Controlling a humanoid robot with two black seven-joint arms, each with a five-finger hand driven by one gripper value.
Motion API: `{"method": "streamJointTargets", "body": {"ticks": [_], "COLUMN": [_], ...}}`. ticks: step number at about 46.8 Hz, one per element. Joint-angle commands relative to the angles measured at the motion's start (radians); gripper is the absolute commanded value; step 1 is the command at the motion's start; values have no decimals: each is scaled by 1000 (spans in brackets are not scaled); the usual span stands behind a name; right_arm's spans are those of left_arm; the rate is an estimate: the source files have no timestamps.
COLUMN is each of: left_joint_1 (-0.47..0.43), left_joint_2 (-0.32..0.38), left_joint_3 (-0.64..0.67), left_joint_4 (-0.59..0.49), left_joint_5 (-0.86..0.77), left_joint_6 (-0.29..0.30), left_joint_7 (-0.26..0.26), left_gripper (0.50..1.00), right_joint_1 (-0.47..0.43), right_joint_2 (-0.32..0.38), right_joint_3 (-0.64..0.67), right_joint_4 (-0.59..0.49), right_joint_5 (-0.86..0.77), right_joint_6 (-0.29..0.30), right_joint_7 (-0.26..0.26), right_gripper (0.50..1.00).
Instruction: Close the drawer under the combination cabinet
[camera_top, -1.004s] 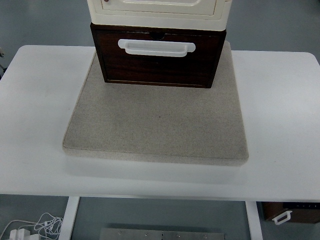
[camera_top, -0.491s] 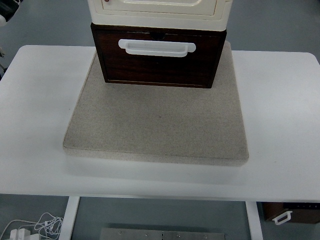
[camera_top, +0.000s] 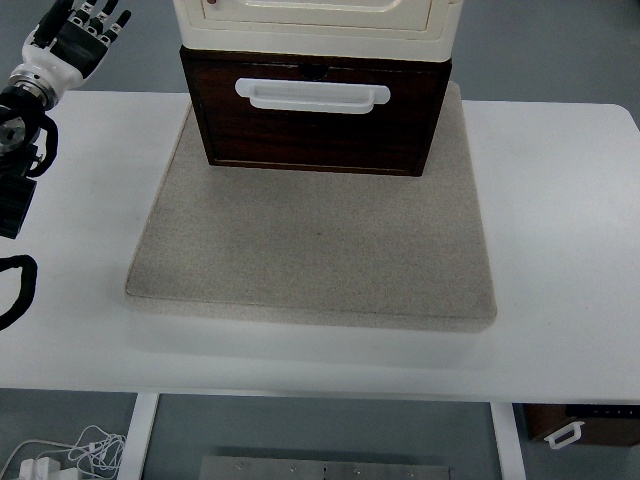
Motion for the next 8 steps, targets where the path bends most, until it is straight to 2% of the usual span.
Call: {"method": "streamJointTargets", "body": {"ticks": [1,8], "left_joint_1": [2,2], "left_joint_2": [-11,-38], "left_joint_3": [-1,-1], "left_joint_4": [-4,-4], "left_joint_5": [-9,-14], "left_joint_6": [1,1], "left_joint_7": [-14,-20], "left_gripper": [1000,1000], "right_joint_1": [-1,-1], "right_joint_2": [0,0], "right_joint_3": [2,2], "right_joint_4": [0,0], "right_joint_5": [0,0], "right_joint_6": [-2,-2], "right_joint_7": [0,-8], "right_gripper": [952,952]}}
